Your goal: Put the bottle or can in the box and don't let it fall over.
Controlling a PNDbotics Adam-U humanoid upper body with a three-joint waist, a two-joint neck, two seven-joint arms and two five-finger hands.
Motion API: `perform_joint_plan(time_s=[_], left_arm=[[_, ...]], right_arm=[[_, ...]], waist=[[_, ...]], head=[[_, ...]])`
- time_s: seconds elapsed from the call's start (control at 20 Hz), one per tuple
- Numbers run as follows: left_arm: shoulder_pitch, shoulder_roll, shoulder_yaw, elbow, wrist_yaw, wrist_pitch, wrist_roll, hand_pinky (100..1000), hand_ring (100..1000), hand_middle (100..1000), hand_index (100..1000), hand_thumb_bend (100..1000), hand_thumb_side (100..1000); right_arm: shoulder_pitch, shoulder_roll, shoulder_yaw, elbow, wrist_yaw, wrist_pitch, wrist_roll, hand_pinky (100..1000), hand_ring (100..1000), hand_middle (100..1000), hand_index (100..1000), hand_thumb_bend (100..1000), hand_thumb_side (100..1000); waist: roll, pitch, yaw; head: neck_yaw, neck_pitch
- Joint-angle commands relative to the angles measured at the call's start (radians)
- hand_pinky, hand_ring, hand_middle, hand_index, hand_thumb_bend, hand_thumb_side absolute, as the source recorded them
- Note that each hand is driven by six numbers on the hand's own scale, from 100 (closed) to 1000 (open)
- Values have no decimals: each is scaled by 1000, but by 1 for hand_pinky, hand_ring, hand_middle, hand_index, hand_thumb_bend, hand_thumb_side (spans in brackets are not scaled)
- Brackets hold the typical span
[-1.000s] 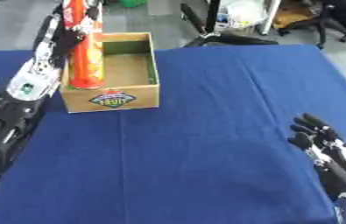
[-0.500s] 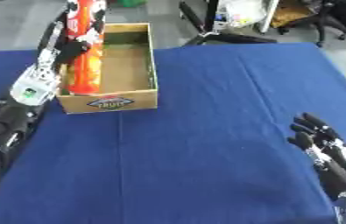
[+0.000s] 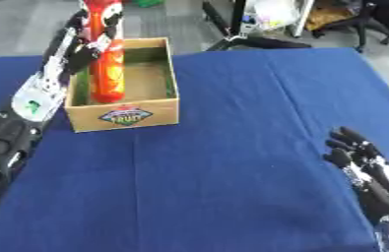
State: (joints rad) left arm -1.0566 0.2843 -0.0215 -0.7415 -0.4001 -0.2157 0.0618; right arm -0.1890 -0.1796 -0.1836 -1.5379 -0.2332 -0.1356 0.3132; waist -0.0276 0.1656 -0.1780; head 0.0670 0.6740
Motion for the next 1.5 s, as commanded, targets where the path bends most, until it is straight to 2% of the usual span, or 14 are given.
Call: perform_joint_plan(time_s=[0.05, 0.15, 0.35, 0.7, 0.9, 1.15, 1.3, 1.5], left_arm=[[-16, 32, -2, -34, -21, 0, -17, 867, 1000, 1000, 1000, 463, 693], [-10, 40, -8, -49, -29, -2, -32, 876, 1000, 1000, 1000, 494, 701], [20, 69, -20, -108, -30, 2, -74, 875, 1000, 1000, 1000, 496, 713], [158, 159, -39, -389, 143, 61, -144, 856, 1000, 1000, 1000, 443, 727], [273, 206, -40, -587, 256, 98, -173, 839, 1000, 1000, 1000, 417, 726], [463, 241, -6, -810, 358, 120, -178, 817, 1000, 1000, 1000, 368, 747], [581, 233, 30, -906, 399, 116, -209, 814, 1000, 1000, 1000, 348, 769], [718, 185, 87, -997, 416, 100, -243, 810, 1000, 1000, 1000, 332, 791]], right_arm=[[-8, -15, -5, -8, -3, -2, 3, 808, 898, 849, 908, 548, 424], [-7, -15, -6, -7, -3, -2, 2, 808, 898, 849, 908, 548, 424], [-5, -14, -10, -9, -3, -3, -1, 808, 898, 849, 908, 548, 425], [0, -20, -20, -9, -2, -5, -11, 808, 898, 849, 908, 548, 424], [-1, -20, -22, -11, -1, -5, -12, 809, 898, 849, 908, 548, 425], [-1, -23, -26, -11, 0, -5, -15, 808, 898, 849, 907, 548, 424], [-1, -25, -27, -11, 0, -5, -16, 808, 898, 849, 907, 548, 424], [-2, -24, -29, -12, -1, -6, -18, 808, 898, 849, 907, 547, 425]], waist=[[-3, -14, 1], [-3, -14, 4], [-3, -16, 14], [-3, -17, 47], [-4, -18, 67], [-5, -17, 87], [-6, -16, 99], [-6, -13, 110]], head=[[-5, -7], [-7, -6], [-17, -6], [-42, -4], [-53, -2], [-56, 1], [-60, 3], [-63, 4]])
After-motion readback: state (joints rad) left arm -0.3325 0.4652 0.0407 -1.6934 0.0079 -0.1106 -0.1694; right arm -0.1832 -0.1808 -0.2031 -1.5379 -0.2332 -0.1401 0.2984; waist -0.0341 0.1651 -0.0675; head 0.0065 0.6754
